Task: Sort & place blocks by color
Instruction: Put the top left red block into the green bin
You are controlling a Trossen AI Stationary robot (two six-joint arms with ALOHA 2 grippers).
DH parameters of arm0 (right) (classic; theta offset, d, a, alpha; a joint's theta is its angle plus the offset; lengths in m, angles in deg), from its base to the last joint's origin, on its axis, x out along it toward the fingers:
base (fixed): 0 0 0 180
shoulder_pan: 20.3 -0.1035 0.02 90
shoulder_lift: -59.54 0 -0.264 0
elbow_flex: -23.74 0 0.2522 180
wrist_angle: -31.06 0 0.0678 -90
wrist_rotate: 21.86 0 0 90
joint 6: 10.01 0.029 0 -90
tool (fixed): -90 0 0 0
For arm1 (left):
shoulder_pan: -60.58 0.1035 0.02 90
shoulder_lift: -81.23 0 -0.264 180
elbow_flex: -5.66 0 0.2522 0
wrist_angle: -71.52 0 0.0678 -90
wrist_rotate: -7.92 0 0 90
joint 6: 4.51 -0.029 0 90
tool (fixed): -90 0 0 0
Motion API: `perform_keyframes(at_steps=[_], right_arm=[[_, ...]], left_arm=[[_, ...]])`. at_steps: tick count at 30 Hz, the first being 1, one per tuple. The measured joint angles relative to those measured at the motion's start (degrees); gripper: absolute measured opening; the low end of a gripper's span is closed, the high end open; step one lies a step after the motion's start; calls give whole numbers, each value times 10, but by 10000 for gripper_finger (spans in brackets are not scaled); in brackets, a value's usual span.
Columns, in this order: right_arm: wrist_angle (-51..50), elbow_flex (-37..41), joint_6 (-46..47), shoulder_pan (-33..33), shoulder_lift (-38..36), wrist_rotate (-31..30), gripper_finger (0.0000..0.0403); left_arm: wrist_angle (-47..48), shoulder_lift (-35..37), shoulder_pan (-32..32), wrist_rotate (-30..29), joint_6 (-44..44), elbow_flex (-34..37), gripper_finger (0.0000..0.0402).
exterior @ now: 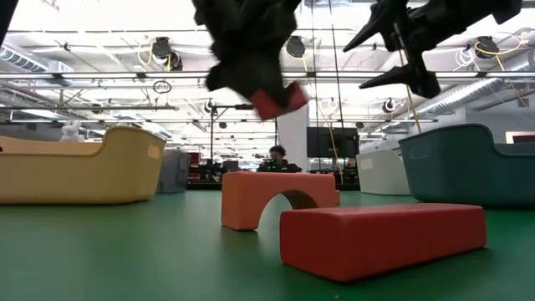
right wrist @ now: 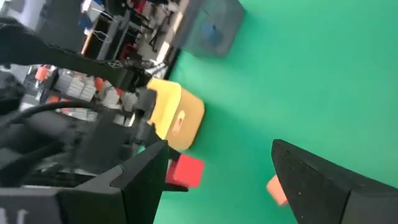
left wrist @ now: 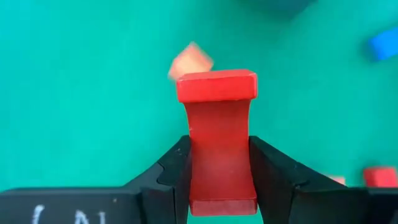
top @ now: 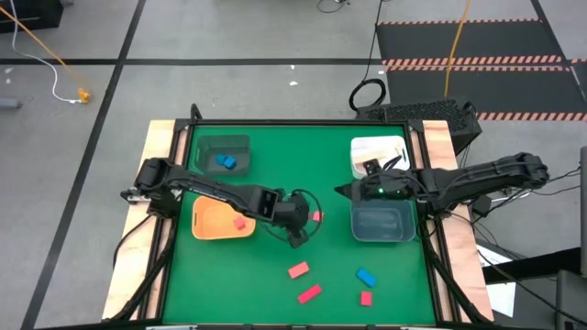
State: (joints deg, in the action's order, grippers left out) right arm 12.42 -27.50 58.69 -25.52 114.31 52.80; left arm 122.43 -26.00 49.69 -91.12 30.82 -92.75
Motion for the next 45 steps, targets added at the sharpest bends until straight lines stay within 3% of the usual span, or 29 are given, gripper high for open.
perform_keyframes(at_steps=[7, 15, 32, 38, 45], right_arm=[[24, 0, 89, 0, 58, 111, 278], [177, 0, 97, 0, 125, 111, 278], [273, 0, 113, 1, 217, 126, 273], [274, 0, 112, 3, 220, 126, 228], [271, 0, 117, 3, 220, 124, 124]], left_arm=[[-63, 2, 7, -41, -102, 0, 129], [-78, 2, 20, -47, -142, 0, 129], [-122, 3, 19, -76, -243, -1, 129], [-122, 3, 19, -76, -248, -1, 129], [-118, 3, 19, -77, -260, -1, 129]])
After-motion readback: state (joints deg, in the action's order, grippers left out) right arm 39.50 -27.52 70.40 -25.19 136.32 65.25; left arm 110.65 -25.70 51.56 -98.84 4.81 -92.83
